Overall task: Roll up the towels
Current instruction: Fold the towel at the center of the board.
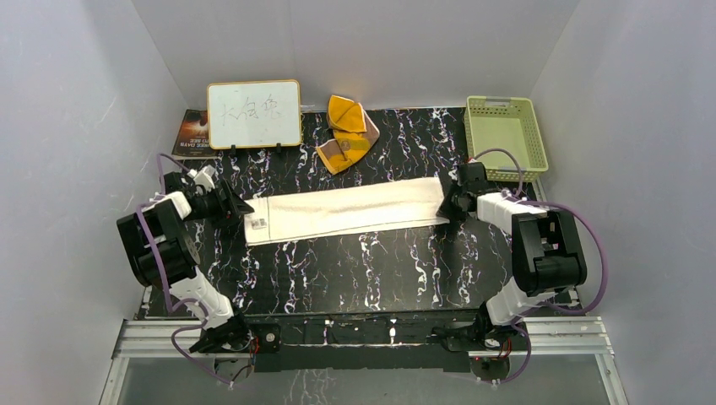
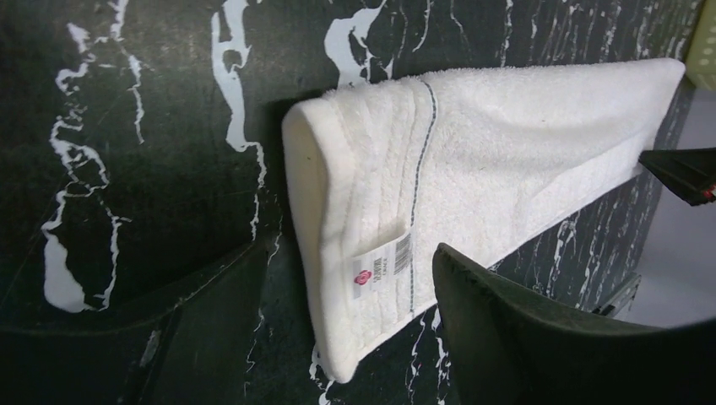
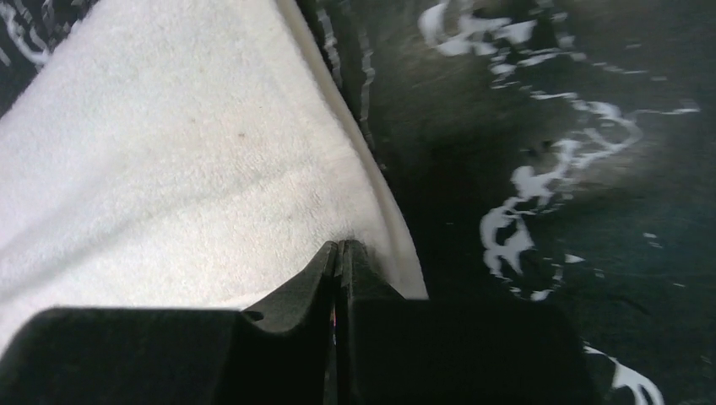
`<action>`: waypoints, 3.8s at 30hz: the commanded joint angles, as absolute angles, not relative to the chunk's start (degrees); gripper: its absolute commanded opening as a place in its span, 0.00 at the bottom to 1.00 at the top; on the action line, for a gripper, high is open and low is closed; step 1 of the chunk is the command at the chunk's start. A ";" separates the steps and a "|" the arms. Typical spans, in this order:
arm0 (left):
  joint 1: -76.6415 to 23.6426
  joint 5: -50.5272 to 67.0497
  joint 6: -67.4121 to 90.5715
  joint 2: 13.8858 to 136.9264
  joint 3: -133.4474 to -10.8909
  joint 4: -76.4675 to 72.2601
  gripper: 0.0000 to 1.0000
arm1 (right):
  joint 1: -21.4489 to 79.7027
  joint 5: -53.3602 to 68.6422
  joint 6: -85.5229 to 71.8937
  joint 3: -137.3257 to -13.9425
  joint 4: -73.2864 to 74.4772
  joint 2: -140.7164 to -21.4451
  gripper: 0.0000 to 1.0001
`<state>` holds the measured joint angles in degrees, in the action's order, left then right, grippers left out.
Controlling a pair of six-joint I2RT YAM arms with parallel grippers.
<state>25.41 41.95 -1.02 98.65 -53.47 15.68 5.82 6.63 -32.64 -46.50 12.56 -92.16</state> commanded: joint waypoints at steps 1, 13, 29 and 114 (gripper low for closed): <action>25.58 47.76 -3.58 101.96 -54.04 15.89 0.71 | 2.20 -6.66 -36.39 -44.42 15.28 -88.99 0.00; 24.66 64.64 -1.37 108.46 -49.09 9.48 0.73 | -3.42 -0.67 -38.27 -40.11 7.12 -85.24 0.00; 19.98 57.03 2.18 110.70 -46.61 6.94 0.70 | -3.29 3.51 -39.76 -38.27 3.65 -81.57 0.00; -30.18 10.32 29.21 125.78 -129.96 66.49 0.00 | 18.71 -0.60 -31.92 -50.36 21.48 -78.22 0.94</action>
<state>-29.23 7.09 23.75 125.19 -128.49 64.95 18.70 0.32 -32.84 -49.52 22.37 -79.92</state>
